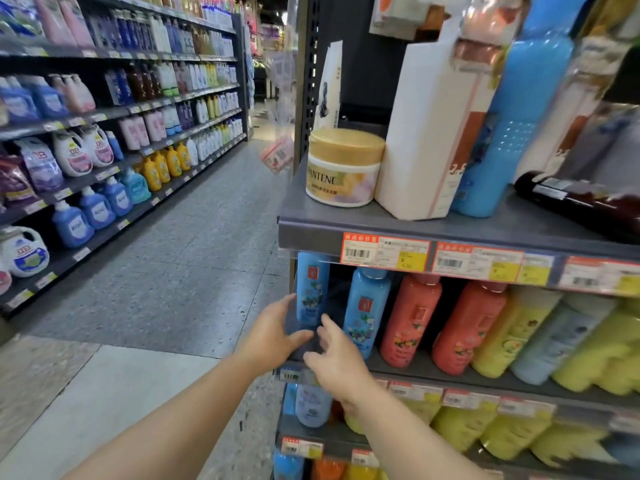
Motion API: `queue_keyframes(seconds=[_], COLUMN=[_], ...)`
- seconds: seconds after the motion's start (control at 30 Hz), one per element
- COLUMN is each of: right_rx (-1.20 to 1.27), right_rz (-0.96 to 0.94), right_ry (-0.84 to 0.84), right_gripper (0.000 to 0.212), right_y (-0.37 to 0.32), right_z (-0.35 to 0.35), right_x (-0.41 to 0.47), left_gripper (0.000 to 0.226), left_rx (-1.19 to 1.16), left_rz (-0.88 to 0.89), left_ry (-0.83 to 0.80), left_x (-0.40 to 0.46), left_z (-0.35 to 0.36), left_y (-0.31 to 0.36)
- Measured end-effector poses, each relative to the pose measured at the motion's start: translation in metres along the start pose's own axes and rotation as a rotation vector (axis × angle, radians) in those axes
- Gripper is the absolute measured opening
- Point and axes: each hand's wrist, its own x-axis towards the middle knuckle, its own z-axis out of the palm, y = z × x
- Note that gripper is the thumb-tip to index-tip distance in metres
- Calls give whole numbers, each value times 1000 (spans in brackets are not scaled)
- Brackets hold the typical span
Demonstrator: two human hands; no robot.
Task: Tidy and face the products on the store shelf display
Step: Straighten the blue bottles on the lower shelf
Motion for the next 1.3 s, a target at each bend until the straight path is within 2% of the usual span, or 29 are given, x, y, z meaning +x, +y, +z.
queue_keyframes(seconds=[0.07, 0.13, 0.3, 0.37, 0.43, 0.53, 0.67, 0.8, 0.97, 1.1, 1.2, 1.3], right_rx=[-77, -199, -593, -705, -748, -684, -703, -738, -483, -228, -182, -172], right_rz=[-26, -57, -99, -127, -178, -220, -238, -222, -208, -229, -260, -288], right_ry=[-7, 11, -30, 17, 152, 407, 564, 559, 421, 370, 415, 435], right_gripper=[72, 67, 63, 58, 48, 35, 47, 67, 92, 82, 68, 67], right_y=[-16, -35, -80, -95, -109, -126, -143, -141, -135, -133, -126, -120], right_z=[-18, -41, -106, -136, -168, -214, -264, -287, -293, -290, -292, -299], right_x=[-36, -70, -135, -157, -173, -181, -159, -118, -63, -35, -32, -49], left_gripper=[72, 72, 67, 64, 58, 53, 58, 61, 66, 65, 65, 65], left_rx=[354, 542, 670, 697, 683, 632, 672, 767, 775, 752, 739, 709], left_rz=[-16, -44, 81, 171, 304, 465, 566, 555, 499, 468, 465, 467], left_ry=[-130, -248, -383, -366, -266, -102, 22, 23, 6, 32, 41, 55], left_x=[-23, -45, -84, -91, -93, -85, -57, -37, -28, -24, -23, -25], left_z=[-16, -30, -57, -66, -75, -78, -65, -48, -36, -35, -34, -33], left_y=[17, 46, 146, 185, 224, 274, 314, 324, 318, 313, 312, 312])
